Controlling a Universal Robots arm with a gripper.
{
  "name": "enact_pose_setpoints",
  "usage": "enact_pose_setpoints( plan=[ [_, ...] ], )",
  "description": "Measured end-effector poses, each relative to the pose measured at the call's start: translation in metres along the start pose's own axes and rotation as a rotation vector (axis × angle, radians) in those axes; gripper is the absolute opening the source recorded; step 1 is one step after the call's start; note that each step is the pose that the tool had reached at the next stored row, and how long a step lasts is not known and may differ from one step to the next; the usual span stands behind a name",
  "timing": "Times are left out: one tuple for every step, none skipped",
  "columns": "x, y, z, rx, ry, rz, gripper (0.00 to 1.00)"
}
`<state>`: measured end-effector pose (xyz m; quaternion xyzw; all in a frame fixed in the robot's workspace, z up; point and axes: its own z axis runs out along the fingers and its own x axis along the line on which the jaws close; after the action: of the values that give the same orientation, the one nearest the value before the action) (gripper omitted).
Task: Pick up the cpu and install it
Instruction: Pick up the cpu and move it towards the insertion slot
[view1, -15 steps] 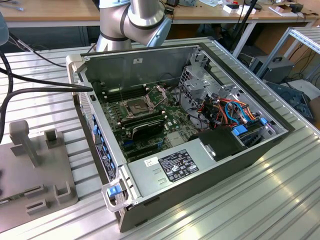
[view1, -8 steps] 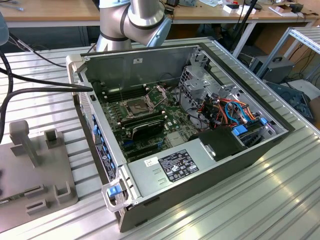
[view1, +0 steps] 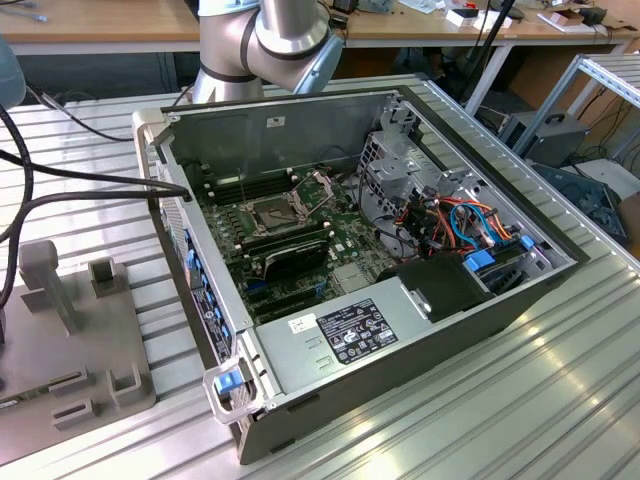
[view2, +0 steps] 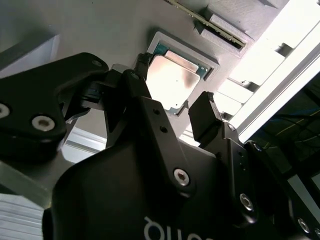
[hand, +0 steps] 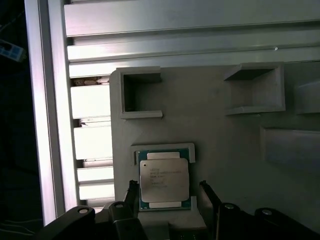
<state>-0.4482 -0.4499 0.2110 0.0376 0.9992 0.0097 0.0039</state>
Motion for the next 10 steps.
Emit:
enact_pose_setpoints(
  plan=[
    [0.0000, 0.0000, 0.0009, 0.0000, 0.0000, 0.000, 0.60],
    [0.0000, -0.0001, 0.0011, 0.0001, 0.0001, 0.000, 0.60],
    [0.0001, 0.0000, 0.0011, 0.0002, 0.0003, 0.000, 0.60],
    [0.0000, 0.0000, 0.0016, 0.0001, 0.0002, 0.000, 0.60],
    [0.0000, 0.0000, 0.0025, -0.0002, -0.0002, 0.000, 0.60],
    [0.0000, 0.0000, 0.0036, 0.0000, -0.0001, 0.000, 0.60],
    [0.0001, -0.0001, 0.0048, 0.0001, 0.0001, 0.000, 0.60],
    [0.0000, -0.0001, 0.0058, 0.0000, 0.0000, 0.000, 0.60],
    [0.0001, -0.0001, 0.0065, 0.0001, 0.0001, 0.000, 0.60],
    [0.0001, -0.0002, 0.0068, 0.0002, 0.0003, 0.000, 0.60]
  ],
)
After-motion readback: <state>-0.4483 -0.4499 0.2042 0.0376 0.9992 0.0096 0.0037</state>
